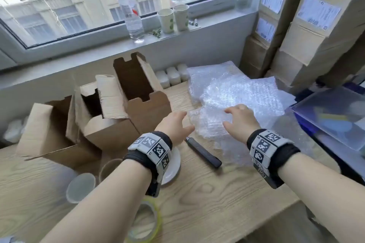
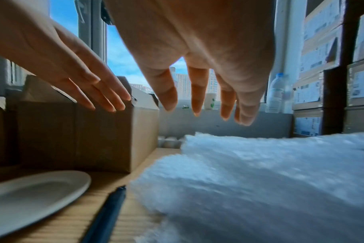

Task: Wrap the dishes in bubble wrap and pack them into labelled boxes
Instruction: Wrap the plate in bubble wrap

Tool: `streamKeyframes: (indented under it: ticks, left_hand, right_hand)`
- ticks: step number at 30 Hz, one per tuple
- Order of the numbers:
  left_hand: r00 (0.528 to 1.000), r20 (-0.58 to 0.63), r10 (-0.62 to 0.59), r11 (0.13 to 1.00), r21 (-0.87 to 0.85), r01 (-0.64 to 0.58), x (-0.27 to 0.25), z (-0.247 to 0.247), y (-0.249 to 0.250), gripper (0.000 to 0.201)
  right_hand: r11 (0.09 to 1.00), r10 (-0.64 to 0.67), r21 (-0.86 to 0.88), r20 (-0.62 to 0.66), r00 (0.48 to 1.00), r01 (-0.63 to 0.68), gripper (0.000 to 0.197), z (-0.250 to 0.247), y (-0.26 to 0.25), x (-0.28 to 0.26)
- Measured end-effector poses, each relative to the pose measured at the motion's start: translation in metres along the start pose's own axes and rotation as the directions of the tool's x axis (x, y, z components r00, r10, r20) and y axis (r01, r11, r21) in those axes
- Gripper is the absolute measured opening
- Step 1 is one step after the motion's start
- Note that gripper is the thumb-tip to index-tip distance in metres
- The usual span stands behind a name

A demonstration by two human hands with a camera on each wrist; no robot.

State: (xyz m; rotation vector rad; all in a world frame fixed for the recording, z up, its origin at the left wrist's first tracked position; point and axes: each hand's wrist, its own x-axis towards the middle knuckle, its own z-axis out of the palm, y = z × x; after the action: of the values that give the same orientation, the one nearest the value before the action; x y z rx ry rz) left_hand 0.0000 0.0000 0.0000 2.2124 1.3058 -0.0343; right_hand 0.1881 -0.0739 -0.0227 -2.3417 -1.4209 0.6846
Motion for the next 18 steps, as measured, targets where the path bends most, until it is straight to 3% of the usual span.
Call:
streamKeyframes:
  ticks: [2, 4, 7, 10, 13, 16, 18]
  left_hand:
    - [1.0, 0.023, -0.01, 1.0, -0.013, 0.01, 0.016, 0.01, 0.016, 0.062]
    - [0.998, 0.054, -0.021, 1.0, 0.0, 0.021, 0.027, 0.021, 0.032, 0.062]
    - [0.995, 0.092, -0.022, 1.0, 0.023, 0.02, 0.041, 0.04, 0.052, 0.062]
    - [0.993, 0.116, -0.019, 0.999, 0.043, 0.014, 0.048, 0.053, 0.068, 0.062]
    - [0.99, 0.14, -0.033, 0.999, -0.002, 0.033, 0.052, 0.061, 0.079, 0.062]
    - [0.988, 0.129, -0.082, 0.987, -0.127, 0.099, 0.059, 0.063, 0.092, 0.063]
    - [0.982, 0.121, -0.146, 0.923, -0.342, 0.179, 0.063, 0.059, 0.099, 0.065]
  right_hand:
    - [0.99, 0.038, -0.135, -0.003, 0.999, -0.038, 0.031, -0.009, 0.021, 0.011]
    - [0.968, 0.059, -0.247, 0.082, 0.995, -0.037, 0.025, -0.012, 0.04, 0.018]
    - [0.956, -0.004, -0.291, 0.146, 0.989, 0.047, 0.034, -0.009, 0.06, 0.027]
    - [0.984, -0.072, -0.155, 0.091, 0.993, 0.086, 0.034, -0.016, 0.066, 0.029]
    - [0.995, -0.043, 0.091, -0.007, 0.999, 0.043, 0.034, -0.023, 0.069, 0.028]
    - [0.967, -0.064, 0.237, -0.146, 0.987, 0.098, 0.033, -0.029, 0.07, 0.026]
    - [0.945, -0.111, 0.281, -0.216, 0.97, 0.171, 0.032, -0.032, 0.067, 0.023]
